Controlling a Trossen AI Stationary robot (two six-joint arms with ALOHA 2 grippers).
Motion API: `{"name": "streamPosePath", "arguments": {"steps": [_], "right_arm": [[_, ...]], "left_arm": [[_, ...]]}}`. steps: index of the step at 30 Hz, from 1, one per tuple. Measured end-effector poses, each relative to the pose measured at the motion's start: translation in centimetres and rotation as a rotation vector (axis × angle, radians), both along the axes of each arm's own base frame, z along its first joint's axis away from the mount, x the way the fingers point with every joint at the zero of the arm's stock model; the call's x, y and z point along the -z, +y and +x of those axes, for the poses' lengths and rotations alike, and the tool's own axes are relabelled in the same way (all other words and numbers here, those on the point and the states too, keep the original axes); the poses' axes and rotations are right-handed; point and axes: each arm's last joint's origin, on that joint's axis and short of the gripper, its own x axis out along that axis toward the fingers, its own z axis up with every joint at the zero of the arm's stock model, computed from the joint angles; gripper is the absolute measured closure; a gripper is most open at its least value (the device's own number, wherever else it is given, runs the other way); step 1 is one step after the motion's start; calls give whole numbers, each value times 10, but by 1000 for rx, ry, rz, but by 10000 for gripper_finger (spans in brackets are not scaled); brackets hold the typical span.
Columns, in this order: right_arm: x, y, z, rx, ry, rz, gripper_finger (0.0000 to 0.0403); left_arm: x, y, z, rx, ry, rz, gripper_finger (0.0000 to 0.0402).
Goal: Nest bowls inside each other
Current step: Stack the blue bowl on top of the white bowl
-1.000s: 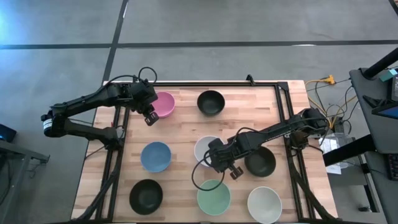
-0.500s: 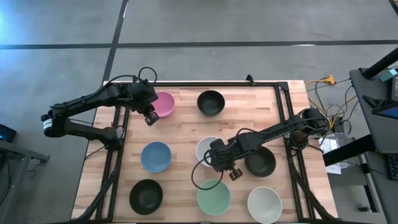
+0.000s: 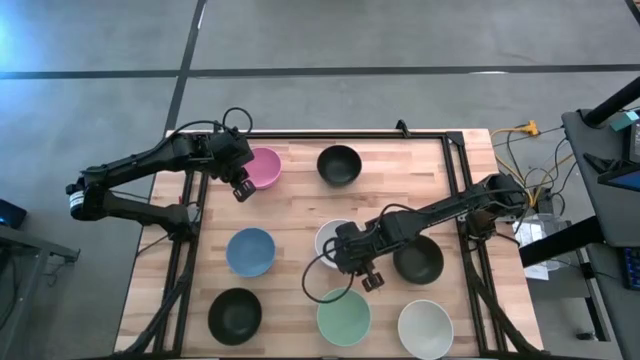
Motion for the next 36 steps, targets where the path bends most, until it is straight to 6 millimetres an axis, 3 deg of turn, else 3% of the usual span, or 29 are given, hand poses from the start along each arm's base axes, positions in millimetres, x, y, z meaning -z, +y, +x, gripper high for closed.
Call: {"name": "streamPosePath", "arguments": {"steps": [4,8,14,20,27,31,36], "right_arm": [[-29,-16,8,74,-101,42,330],[-64,-57,11,260,-205,108,340],[-88,-119,-25,532,-276,171,347],[-75,-143,-71,707,-454,277,346],[-51,-148,-104,836,-973,608,346],[-40,-148,-121,859,-1230,785,346],[-23,-145,-133,867,-1253,870,346]], "left_arm": [[0,0,0,0,-1,0,402],[0,0,0,1,0,0,402],[0,0,1,1,-5,2,402],[0,0,1,1,-5,3,402],[0,1,2,-17,-18,-4,402],[1,-5,1,-42,-60,-193,402],[-3,-26,-8,106,-106,-550,402]]}}
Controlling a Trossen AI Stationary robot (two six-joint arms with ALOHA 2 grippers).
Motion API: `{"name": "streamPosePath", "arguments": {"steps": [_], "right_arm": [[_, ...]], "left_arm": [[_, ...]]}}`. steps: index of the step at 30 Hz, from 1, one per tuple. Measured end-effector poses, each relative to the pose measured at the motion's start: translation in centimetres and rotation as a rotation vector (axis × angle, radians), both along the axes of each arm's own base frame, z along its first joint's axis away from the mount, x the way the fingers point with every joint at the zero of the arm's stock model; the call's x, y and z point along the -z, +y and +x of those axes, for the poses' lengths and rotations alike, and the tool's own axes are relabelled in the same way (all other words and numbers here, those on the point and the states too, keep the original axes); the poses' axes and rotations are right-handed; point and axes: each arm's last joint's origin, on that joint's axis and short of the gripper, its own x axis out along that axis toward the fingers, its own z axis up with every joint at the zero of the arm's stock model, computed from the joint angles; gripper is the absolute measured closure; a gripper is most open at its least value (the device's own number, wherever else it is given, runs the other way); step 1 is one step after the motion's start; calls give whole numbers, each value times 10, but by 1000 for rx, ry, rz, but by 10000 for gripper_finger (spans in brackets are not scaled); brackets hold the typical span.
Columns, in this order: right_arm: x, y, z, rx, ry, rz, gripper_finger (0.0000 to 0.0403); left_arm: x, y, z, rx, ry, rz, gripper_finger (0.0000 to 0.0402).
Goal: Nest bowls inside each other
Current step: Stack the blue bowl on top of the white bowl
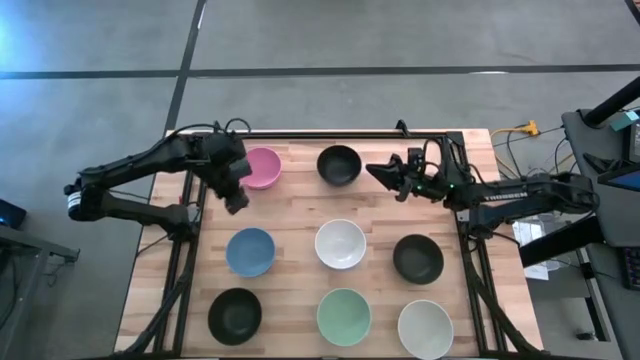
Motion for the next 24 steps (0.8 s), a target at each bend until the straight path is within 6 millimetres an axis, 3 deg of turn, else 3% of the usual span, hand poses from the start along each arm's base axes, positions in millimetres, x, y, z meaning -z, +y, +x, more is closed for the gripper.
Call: {"name": "streamPosePath", "arguments": {"steps": [5,12,16,24], "right_arm": [[12,0,-3,7,51,-20,346],[15,-1,2,50,93,-120,346],[11,-6,4,76,87,-138,346],[0,-12,6,98,53,-137,346]], "left_arm": [[-7,-24,-14,-57,37,-60,402],[-7,-32,-30,-452,161,38,402],[13,-32,-26,-541,273,-19,402],[65,-35,-14,-405,449,-136,402]]}}
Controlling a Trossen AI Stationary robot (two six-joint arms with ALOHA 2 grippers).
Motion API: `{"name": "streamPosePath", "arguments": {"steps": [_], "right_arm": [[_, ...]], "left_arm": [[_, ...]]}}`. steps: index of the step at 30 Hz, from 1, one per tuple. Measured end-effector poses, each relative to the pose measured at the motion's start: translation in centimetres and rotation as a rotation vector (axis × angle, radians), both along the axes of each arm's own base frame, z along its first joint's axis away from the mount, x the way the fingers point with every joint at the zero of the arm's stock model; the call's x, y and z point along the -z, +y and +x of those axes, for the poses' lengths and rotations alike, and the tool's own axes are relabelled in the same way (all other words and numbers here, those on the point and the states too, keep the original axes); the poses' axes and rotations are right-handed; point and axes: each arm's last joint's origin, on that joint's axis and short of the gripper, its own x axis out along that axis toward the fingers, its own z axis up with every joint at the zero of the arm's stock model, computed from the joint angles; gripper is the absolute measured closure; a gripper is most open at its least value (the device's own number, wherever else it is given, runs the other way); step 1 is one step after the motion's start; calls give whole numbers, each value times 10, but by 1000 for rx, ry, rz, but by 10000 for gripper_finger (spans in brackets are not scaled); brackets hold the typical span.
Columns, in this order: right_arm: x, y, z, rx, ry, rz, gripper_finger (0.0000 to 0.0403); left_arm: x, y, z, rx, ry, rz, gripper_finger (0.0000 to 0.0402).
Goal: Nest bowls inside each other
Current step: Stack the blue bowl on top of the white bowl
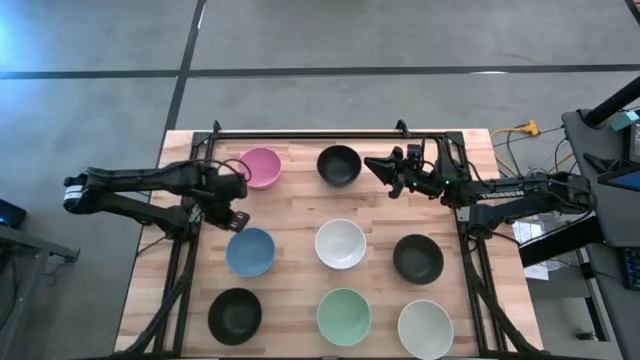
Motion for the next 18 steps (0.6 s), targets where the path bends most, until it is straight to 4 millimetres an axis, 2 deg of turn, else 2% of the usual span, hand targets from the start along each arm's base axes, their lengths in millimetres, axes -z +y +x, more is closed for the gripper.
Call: {"name": "streamPosePath", "arguments": {"steps": [6,11,18], "right_arm": [[-3,1,1,-26,-3,-3,346],[-2,2,1,-43,-4,6,346],[-2,3,2,-50,-8,16,346]], "left_arm": [[15,0,4,82,1,-20,388],[29,0,6,86,-23,-15,338],[42,0,2,87,30,-4,267]]}}
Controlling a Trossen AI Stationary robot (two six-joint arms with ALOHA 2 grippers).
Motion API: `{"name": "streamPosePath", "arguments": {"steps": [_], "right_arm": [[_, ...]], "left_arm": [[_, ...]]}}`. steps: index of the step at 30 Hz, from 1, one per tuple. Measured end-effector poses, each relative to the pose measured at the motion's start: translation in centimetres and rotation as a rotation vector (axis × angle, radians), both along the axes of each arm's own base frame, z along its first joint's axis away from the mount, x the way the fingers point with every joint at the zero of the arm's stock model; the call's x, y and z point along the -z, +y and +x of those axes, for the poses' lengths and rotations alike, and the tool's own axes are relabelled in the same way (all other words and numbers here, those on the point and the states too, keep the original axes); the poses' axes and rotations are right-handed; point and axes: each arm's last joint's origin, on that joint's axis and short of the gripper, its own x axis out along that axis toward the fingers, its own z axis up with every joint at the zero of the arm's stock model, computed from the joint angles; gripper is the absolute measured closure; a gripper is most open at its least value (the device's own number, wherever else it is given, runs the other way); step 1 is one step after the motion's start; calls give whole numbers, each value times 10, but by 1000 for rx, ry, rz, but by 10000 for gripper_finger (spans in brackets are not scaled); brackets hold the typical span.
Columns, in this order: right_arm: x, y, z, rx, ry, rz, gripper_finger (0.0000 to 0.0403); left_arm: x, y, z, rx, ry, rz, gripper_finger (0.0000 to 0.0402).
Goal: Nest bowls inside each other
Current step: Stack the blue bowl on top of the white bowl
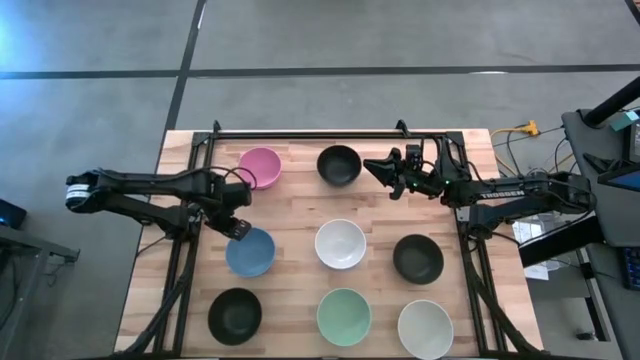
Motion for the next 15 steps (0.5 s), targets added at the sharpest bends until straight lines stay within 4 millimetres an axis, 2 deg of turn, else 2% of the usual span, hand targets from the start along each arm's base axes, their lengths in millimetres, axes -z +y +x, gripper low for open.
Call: {"name": "streamPosePath", "arguments": {"steps": [7,11,15], "right_arm": [[0,0,0,1,1,-1,346],[0,0,0,1,1,0,346],[0,0,0,0,1,0,346]], "left_arm": [[16,0,3,69,-63,17,249],[28,0,-1,75,-22,10,249],[35,-1,-5,78,5,5,271]]}}
